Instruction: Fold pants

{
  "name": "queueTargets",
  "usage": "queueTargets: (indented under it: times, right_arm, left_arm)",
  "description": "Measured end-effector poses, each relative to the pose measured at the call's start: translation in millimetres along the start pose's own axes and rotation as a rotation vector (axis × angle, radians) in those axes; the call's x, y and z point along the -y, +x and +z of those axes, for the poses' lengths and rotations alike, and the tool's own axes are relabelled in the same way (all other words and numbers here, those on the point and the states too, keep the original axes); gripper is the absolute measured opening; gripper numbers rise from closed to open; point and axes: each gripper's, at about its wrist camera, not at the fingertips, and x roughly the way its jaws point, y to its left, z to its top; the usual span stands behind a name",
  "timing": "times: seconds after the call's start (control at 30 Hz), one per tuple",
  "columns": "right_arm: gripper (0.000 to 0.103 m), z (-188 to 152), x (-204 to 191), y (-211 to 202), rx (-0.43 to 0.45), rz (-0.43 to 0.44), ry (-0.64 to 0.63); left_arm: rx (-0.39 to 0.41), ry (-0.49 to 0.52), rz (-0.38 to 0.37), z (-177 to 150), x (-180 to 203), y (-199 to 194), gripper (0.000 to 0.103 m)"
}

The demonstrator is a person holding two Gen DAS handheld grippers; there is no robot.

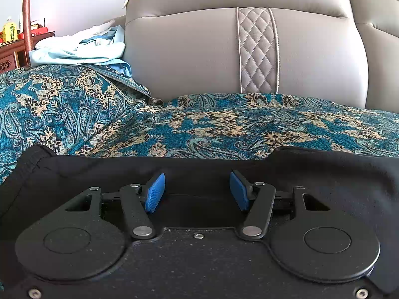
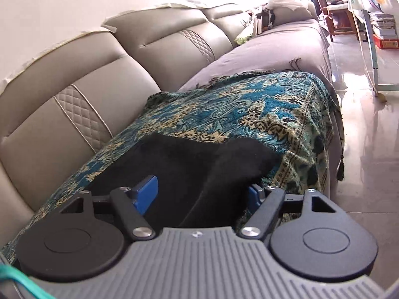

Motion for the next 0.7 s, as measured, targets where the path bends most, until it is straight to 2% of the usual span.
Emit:
queueTargets:
  times: [0.07,0.13,0.17,0.27,0.3,0.33,0.4,0.47,0.53,0.6,0.7]
  right_arm:
    - [0.068,-2.0,-4.7,-1.9,-0.028,0.02,-0.046]
    - [0.065,-6.5,-9.8,-4.9,-0.083,0.12,-0.091]
    - [0.064,-7.8,-12.6,-5.3,-0.085,0.138,-0.113]
    - [0.059,-1.6,-15.7,10.8,-0.07,0.1,-0.108]
    - [0.05,2.3,-14.9,15.8,-0.067,0.092,-0.091]
    - [0.034,7.8,-15.0,22.1,-0.072,0.074,-0.076]
    - [0.01,15.8,-15.7,31.9,-0.101,0.05,-0.053]
    - [0.008,22.9,-16.9,41.4,-0.141,0.081,-0.009]
    - [0.007,25.6,-31.4,46.0,-0.171,0.138,-0.017]
    - [0.007,21.0,-60.1,42.2,-0.171,0.194,-0.099]
    - [0.007,-10.7,-128.5,18.3,-0.197,0.369,-0.298]
  left_arm:
    - [0.0,0.0,0.0,0.0,-0.1,0.0,0.056]
    - [0.0,0.0,-0.001,0.0,-0.1,0.1,0.056]
    - [0.0,-0.001,-0.001,0.2,0.0,0.2,0.056]
    - [0.0,-0.001,-0.001,0.1,-0.2,0.3,0.056]
    - [0.0,-0.001,-0.002,0.2,-0.2,0.4,0.056]
    - [0.0,-0.003,-0.003,0.1,-0.2,0.4,0.056]
    - [0.0,-0.003,-0.002,-0.1,0.1,0.5,0.056]
    - [0.0,-0.004,-0.003,0.0,0.1,0.4,0.056]
    - [0.0,-0.008,-0.005,-0.2,-0.2,0.7,0.056]
    - [0.0,-0.011,-0.007,-0.3,-0.5,0.8,0.056]
    - [0.0,-0.011,-0.007,-0.2,-0.7,0.8,0.056]
